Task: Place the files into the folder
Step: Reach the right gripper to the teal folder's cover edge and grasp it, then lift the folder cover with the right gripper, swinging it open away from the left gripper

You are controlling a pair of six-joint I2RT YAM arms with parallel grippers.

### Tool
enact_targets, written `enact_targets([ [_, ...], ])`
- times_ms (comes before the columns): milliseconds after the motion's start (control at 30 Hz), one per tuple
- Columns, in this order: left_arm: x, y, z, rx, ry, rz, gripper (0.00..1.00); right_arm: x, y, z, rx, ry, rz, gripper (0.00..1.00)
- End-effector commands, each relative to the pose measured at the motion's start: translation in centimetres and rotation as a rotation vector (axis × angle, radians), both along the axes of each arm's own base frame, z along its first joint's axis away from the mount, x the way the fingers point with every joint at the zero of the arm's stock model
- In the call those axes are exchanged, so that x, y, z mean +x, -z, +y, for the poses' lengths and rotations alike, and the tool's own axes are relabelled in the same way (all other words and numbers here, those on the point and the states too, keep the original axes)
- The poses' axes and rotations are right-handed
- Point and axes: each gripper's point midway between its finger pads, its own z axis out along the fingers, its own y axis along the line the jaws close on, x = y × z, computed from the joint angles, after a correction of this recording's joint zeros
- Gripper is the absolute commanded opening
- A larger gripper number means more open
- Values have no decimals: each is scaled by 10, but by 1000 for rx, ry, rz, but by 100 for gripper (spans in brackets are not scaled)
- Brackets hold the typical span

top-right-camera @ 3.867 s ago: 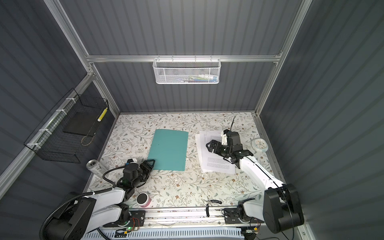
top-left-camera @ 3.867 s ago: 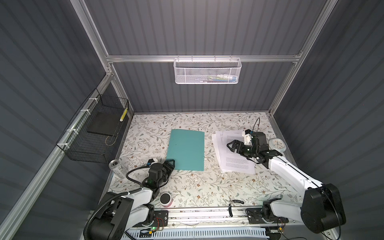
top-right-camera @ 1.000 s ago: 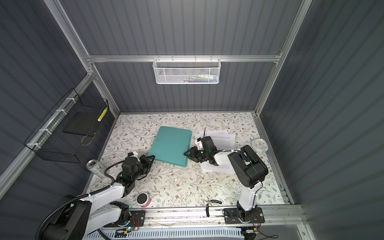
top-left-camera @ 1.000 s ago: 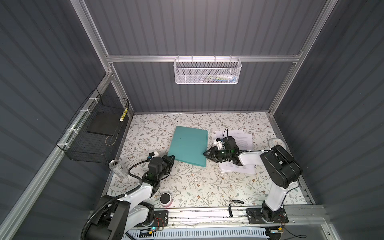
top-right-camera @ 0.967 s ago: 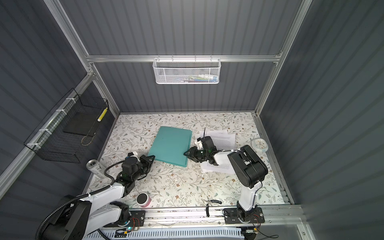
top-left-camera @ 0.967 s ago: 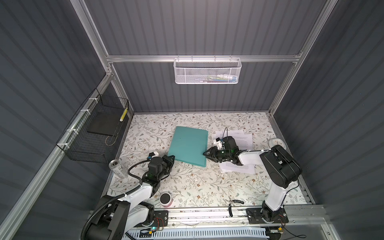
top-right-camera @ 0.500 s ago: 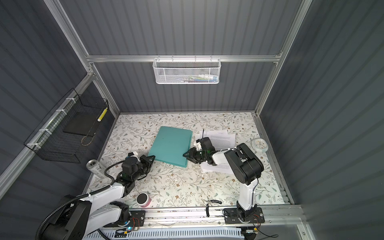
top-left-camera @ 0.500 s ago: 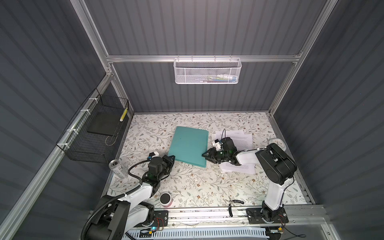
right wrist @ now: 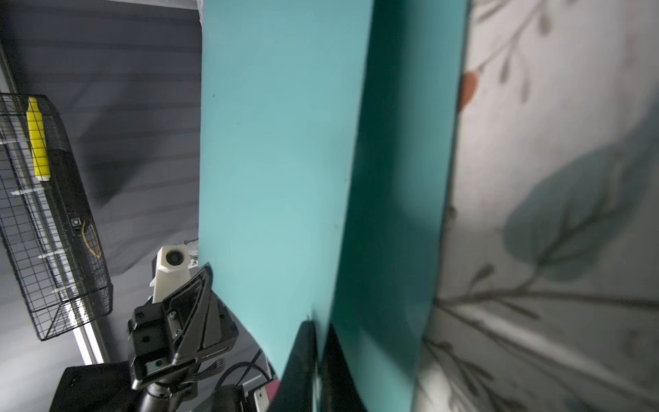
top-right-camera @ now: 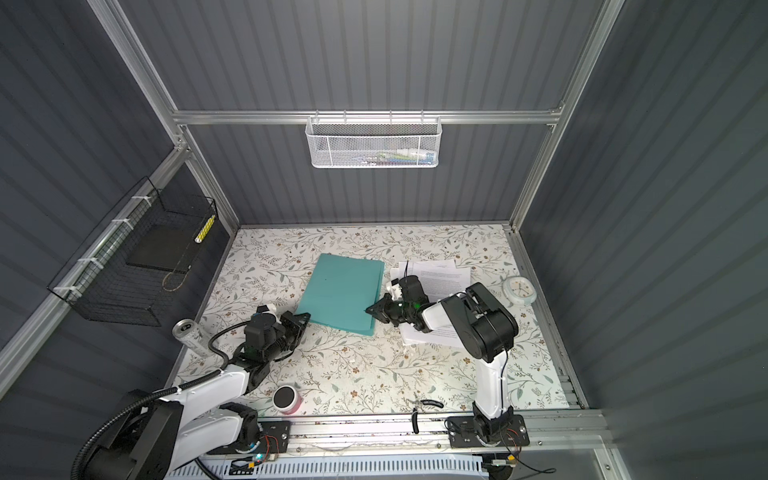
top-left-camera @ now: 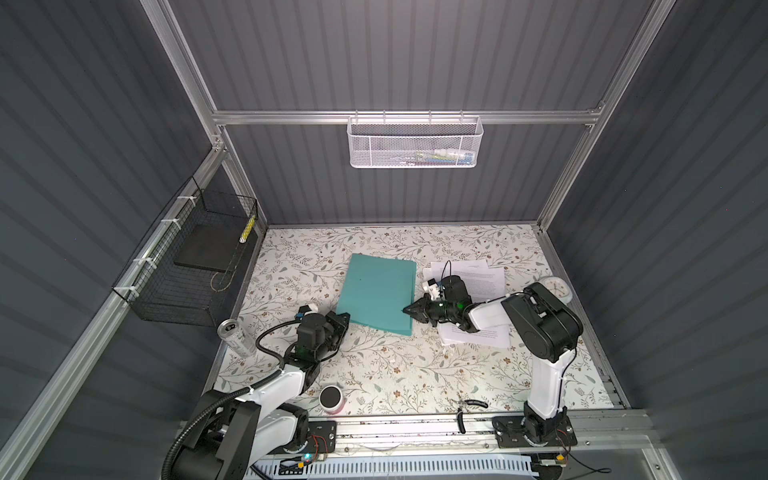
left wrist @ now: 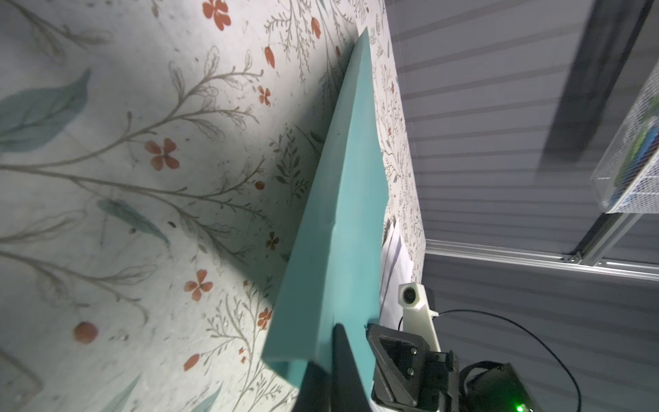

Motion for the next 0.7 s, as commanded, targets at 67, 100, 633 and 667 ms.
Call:
enact_targets([
  [67, -10, -13, 4, 235, 122, 31, 89, 0, -23, 5, 15, -24, -42, 0],
  [100, -12, -16, 9, 292, 130, 34, 99, 0, -27, 4, 13, -23, -45, 0],
  [633, -39, -59, -30, 1075, 338, -161, 94, 8, -100, 7, -74, -11, 33, 0],
  [667, -41, -58, -33, 1109, 343, -171, 94, 9, -104, 8, -81, -11, 34, 0],
])
